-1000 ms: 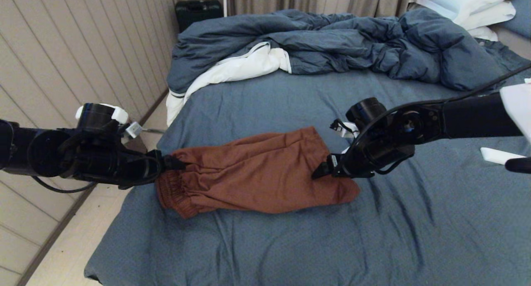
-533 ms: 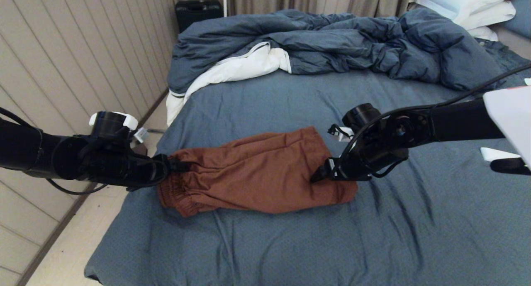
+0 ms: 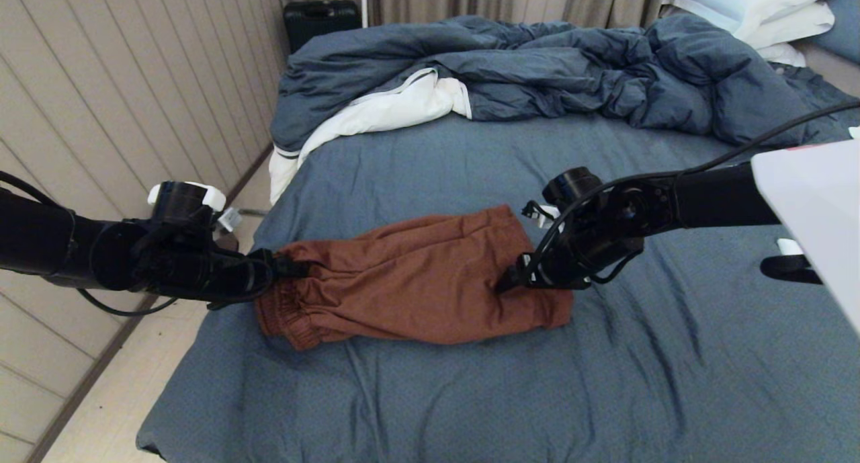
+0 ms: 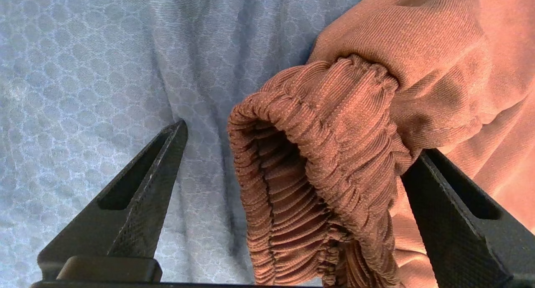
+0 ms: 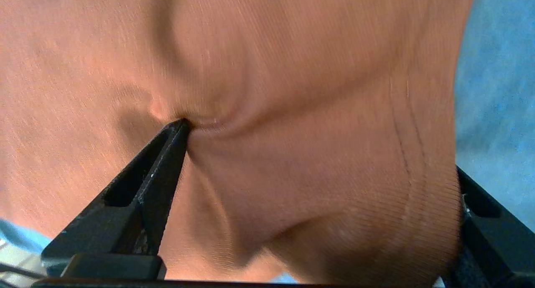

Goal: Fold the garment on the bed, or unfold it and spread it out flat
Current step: Fold the brown shorts

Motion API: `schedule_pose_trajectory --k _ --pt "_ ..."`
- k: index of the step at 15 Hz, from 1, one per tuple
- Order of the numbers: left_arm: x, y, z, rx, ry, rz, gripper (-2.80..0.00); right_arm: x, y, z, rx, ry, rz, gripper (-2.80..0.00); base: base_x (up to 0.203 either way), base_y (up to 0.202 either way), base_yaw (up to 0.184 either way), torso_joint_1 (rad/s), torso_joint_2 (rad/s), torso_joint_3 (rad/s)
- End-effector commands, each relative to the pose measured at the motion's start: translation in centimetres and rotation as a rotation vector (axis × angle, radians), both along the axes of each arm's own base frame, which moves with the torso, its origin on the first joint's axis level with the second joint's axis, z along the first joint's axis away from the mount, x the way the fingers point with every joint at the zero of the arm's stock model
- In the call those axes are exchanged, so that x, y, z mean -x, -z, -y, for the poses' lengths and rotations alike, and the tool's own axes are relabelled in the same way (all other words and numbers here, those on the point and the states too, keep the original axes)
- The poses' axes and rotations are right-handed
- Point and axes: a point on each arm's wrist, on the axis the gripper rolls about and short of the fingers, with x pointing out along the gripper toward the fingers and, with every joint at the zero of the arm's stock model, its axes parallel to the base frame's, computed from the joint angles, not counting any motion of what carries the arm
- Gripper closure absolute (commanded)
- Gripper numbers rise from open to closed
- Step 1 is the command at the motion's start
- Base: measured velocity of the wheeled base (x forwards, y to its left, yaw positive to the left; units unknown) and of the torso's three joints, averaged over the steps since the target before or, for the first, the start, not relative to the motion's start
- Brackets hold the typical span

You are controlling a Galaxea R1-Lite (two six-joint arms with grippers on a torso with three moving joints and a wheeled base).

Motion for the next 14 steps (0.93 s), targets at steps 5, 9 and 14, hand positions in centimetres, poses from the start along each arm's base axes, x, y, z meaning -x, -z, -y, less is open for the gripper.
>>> schedule_pose_trajectory --k 5,9,14 --pt "0.0 -0.1 0.0 0.004 -0.001 0.002 -2.8 -2.2 -0.3 -1.2 -0.034 0.021 0.026 -2.8 0.0 0.0 0.0 0.0 0.0 0.0" --pt "-0.1 0.0 0.0 0.003 -0.001 -0.001 -2.8 -2.4 1.2 -3.1 -0.007 -0.02 -0.045 -2.8 0.0 0.0 0.0 0.0 0.0 0.0" --pt "0.1 -0.2 0.0 0.004 -0.001 0.004 -2.8 -1.9 1.1 -4.0 0.002 -0.055 -0.044 0.0 0.0 0.0 0.0 0.0 0.0 0.0"
